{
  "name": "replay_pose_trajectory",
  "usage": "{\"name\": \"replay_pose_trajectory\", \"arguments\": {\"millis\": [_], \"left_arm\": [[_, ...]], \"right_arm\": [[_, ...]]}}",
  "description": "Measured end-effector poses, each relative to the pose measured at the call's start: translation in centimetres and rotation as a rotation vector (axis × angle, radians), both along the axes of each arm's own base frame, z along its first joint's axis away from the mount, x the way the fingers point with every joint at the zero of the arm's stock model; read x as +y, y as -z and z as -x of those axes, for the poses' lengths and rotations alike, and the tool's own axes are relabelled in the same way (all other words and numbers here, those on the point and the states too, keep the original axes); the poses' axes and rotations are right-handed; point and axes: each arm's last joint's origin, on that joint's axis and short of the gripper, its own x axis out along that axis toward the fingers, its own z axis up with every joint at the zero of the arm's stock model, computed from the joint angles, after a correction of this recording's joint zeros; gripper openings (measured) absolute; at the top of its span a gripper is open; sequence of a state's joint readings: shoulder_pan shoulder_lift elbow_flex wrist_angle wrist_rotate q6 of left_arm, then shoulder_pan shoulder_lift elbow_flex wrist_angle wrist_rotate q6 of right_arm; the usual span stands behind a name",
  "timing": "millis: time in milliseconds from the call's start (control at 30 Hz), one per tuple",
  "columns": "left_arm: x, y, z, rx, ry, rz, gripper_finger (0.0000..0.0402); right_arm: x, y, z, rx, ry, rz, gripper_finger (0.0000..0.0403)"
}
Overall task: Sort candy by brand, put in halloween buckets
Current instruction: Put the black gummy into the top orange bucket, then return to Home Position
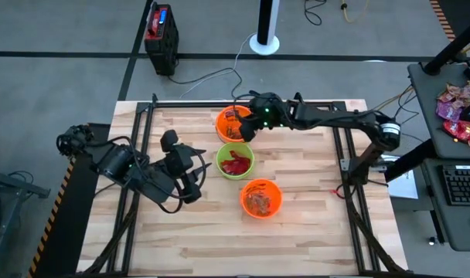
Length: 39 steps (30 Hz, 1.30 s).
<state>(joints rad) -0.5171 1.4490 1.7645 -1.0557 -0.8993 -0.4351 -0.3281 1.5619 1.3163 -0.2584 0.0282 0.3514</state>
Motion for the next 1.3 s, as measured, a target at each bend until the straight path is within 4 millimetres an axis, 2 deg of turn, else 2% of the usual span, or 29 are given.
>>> {"name": "replay_pose_trajectory", "arguments": {"millis": [133, 433, 600, 833, 1200, 1300], "left_arm": [[-0.2, 0.2, -0.2, 0.007, 0.009, 0.011, 0.0158], [-0.5, 0.6, -0.8, -0.013, -0.016, 0.071, 0.0158], [0.3, 0.8, -0.7, -0.019, -0.091, 0.072, 0.0158], [3.2, 1.2, -0.9, 0.059, -0.196, 0.023, 0.0158], [10.6, 1.2, -2.3, 0.224, -0.313, -0.104, 0.0158], [12.0, 1.3, -2.5, 0.269, -0.306, -0.167, 0.0158]], "right_arm": [[-1.0, 0.9, -0.2, 0.021, 0.025, -0.014, 0.0009], [-2.1, 0.9, 0.3, 0.024, 0.057, -0.015, 0.0009], [-2.3, 1.0, 0.4, 0.038, 0.053, -0.007, 0.0009], [-3.6, 1.1, 1.0, 0.006, 0.056, -0.120, 0.0020], [-4.5, 1.2, 1.5, 0.002, 0.086, -0.156, 0.0113], [-4.4, 0.4, 1.5, -0.006, 0.028, -0.111, 0.0129]]}}
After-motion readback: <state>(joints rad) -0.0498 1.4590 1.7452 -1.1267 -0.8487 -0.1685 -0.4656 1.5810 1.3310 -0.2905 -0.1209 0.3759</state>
